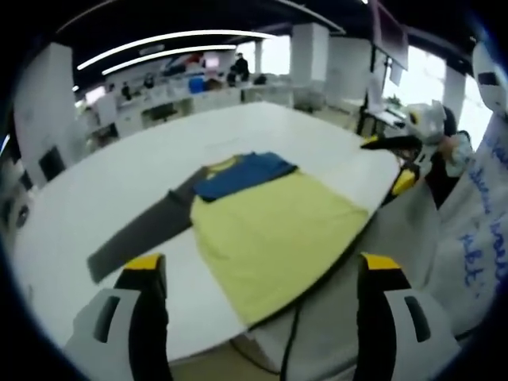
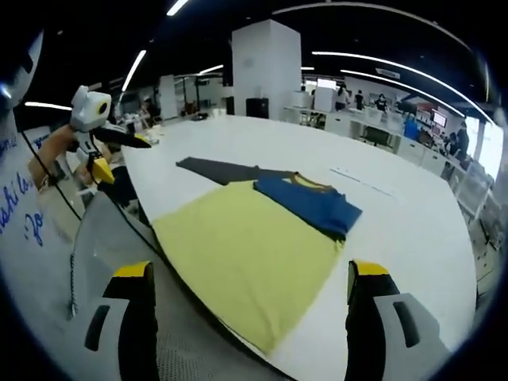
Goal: Fold the garment on the visible template until the final outline fits inside the template.
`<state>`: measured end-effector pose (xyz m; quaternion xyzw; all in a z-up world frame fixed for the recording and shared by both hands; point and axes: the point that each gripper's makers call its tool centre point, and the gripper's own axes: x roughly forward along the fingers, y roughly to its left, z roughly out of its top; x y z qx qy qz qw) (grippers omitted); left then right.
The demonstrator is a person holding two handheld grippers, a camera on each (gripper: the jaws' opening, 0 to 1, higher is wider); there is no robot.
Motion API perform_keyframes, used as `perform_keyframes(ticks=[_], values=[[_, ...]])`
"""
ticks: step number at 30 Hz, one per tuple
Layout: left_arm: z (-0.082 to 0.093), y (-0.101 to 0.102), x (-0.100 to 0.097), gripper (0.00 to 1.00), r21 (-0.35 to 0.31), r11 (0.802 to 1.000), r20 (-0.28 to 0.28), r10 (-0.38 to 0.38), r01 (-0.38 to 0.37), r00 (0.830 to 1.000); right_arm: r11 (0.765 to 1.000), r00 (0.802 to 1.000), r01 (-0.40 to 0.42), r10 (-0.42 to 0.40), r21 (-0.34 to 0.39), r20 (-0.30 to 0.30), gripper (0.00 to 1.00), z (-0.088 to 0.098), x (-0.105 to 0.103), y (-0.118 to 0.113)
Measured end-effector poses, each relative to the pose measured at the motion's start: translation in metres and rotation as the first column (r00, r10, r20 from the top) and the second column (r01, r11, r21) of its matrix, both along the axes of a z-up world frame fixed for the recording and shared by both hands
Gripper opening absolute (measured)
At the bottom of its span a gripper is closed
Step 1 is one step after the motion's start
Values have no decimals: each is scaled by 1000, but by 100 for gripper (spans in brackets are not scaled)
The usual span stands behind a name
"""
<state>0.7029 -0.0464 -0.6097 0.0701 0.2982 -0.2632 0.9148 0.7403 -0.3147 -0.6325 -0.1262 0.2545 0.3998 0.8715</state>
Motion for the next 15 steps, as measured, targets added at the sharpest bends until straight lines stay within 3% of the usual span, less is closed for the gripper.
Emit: perform_keyframes(ticks=[15], values=[[3, 25, 4, 95, -18, 997, -1, -71, 71, 997, 997, 997, 79, -80, 14, 8, 100, 8, 2, 13]])
